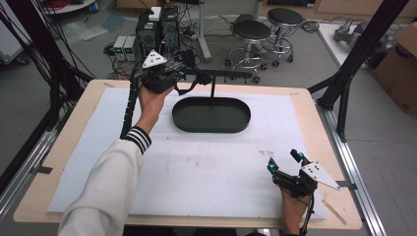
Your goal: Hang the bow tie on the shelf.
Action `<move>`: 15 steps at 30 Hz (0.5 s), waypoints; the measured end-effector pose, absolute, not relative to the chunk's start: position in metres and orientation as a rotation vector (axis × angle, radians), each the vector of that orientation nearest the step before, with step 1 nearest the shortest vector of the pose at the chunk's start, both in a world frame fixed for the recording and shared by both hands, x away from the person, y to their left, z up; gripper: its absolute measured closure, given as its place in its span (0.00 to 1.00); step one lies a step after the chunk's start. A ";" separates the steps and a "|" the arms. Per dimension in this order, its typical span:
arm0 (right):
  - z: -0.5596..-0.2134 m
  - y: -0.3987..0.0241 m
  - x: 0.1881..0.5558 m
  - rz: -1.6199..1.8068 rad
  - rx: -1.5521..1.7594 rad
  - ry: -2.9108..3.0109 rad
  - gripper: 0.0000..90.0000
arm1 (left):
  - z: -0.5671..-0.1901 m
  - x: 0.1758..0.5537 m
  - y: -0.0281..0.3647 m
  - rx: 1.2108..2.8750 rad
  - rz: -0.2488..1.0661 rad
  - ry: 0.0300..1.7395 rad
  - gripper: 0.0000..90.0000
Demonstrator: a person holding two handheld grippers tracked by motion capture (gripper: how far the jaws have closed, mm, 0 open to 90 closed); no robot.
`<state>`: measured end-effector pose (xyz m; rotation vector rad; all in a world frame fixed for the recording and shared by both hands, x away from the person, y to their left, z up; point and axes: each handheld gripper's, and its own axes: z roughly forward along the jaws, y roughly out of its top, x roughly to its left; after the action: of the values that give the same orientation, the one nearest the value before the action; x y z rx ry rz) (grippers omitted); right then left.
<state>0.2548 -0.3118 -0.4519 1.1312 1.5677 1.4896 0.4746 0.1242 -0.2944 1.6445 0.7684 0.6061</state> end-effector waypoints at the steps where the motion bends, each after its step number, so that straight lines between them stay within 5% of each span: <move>1: -0.452 -0.312 0.255 1.489 1.129 1.569 0.12 | -0.295 0.476 0.125 1.635 0.608 0.773 0.98; 15: -0.452 -0.312 0.255 1.490 1.133 1.564 0.12 | -0.311 0.490 0.126 1.671 0.636 0.813 0.98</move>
<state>0.2547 -0.3116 -0.4519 1.1333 1.5638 1.4902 0.4899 0.1257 -0.3105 1.6713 0.8125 0.6356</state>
